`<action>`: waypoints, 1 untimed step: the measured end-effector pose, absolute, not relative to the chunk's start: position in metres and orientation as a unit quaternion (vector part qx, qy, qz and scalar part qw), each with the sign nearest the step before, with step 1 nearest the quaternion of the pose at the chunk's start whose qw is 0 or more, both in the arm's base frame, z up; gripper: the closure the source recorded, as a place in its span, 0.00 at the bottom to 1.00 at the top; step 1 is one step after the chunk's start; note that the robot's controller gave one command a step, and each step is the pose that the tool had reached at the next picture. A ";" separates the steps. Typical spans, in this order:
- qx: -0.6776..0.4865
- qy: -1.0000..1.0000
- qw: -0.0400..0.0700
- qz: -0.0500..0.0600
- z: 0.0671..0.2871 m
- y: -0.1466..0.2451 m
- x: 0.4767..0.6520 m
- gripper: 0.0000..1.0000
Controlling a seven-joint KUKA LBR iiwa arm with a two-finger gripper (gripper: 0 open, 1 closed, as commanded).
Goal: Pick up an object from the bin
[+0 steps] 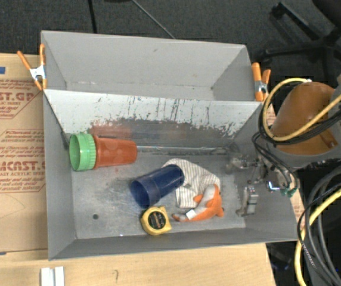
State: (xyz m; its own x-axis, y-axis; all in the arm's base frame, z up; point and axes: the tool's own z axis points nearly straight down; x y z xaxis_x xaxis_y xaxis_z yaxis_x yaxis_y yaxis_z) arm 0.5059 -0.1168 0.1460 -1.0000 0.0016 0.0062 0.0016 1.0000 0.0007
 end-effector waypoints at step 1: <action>0.000 -1.000 0.000 0.000 0.151 -0.116 0.507 0.00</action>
Offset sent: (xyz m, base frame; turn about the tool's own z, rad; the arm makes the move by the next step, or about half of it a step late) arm 0.0009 0.0631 -0.0760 -0.1599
